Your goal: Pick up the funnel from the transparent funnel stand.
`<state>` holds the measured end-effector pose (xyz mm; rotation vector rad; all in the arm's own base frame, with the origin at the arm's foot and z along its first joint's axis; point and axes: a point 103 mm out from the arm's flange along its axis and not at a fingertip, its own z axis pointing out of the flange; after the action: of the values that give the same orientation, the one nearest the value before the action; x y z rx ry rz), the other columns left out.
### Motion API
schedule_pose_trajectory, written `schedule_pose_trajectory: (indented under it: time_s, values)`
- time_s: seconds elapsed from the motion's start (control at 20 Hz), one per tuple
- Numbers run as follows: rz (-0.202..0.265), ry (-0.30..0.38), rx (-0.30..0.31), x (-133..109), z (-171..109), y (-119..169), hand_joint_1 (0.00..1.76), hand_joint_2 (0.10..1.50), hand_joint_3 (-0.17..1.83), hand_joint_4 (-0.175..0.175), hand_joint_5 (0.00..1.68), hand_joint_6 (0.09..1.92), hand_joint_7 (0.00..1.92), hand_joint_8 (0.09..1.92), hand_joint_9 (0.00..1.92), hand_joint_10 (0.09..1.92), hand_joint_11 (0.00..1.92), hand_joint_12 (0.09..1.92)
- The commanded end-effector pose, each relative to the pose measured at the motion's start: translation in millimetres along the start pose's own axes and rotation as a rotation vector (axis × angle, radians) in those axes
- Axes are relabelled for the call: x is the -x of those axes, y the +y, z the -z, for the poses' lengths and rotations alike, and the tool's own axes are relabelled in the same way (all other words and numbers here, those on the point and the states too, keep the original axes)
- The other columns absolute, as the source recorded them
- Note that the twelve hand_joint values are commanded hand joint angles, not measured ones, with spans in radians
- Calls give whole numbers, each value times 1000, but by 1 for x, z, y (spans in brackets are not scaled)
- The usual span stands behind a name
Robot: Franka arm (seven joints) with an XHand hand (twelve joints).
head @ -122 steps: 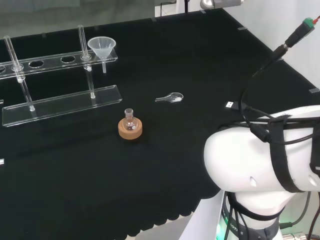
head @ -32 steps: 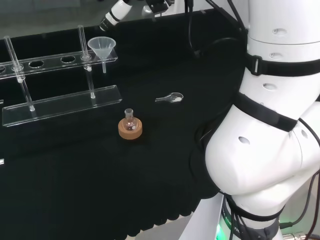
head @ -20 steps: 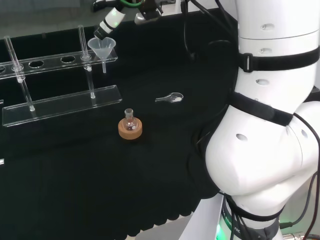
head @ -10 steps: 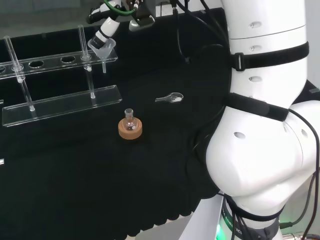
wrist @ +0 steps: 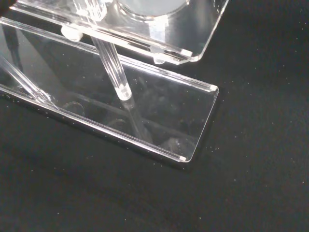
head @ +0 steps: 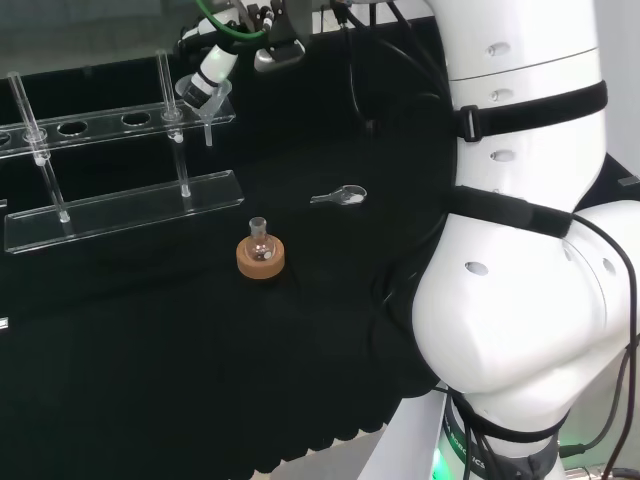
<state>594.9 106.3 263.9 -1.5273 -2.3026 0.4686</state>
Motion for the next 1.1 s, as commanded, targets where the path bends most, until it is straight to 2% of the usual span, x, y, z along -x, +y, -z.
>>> schedule_pose_trajectory:
  time_s: [0.05, 0.25, 0.6, 0.7, 0.85, 1.1]
  values:
    - [-18, -19, -3, 5, -7, 5, 592, 624, 12, -15, 0, 87, 0, 87, 0, 87, 3, 194]
    - [-24, -36, 11, 9, -8, 7, 592, 630, 6, -36, 0, 87, 28, 87, 3, 87, 0, 392]
    - [-5, -57, -15, 4, -9, 12, 598, 637, 5, -36, 0, 87, 184, 138, 100, 111, 0, 611]
    - [-5, -60, -19, 4, -9, 12, 607, 638, 3, -31, 18, 87, 170, 259, 52, 340, 0, 649]
    - [-13, -64, -20, 5, -8, 13, 616, 641, 3, -11, 136, 87, 212, 430, 6, 686, 0, 695]
    - [-20, -101, -31, 5, -8, 13, 628, 649, 6, 9, 341, 87, 379, 523, 83, 800, 0, 749]
